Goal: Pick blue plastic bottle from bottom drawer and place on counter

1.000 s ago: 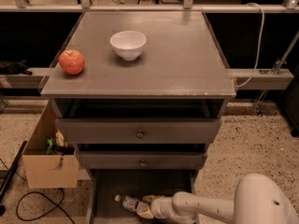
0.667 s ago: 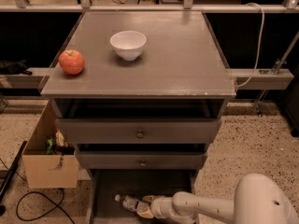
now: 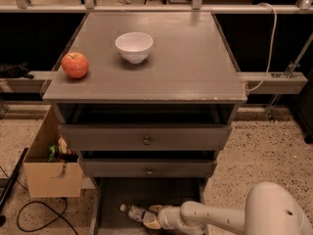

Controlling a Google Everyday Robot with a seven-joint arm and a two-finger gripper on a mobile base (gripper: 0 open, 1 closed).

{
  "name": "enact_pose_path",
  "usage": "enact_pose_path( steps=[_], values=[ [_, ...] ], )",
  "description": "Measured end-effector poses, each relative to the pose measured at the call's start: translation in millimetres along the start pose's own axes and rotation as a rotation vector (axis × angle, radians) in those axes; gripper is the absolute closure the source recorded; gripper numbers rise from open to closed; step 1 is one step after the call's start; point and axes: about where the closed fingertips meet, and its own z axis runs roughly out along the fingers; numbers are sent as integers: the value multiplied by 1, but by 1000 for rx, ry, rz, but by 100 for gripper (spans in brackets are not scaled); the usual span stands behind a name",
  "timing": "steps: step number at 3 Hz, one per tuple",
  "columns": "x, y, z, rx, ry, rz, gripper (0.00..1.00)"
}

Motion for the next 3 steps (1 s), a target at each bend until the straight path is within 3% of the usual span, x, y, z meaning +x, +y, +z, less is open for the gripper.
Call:
enact_pose_path(
  steps=[1,2,3],
  values=[
    [-12,13,-11,0,-25,-53,100],
    [-18,28,-44,9,-77,-83,100],
    [-47,48,-98,44,-154,-195,100]
  ],
)
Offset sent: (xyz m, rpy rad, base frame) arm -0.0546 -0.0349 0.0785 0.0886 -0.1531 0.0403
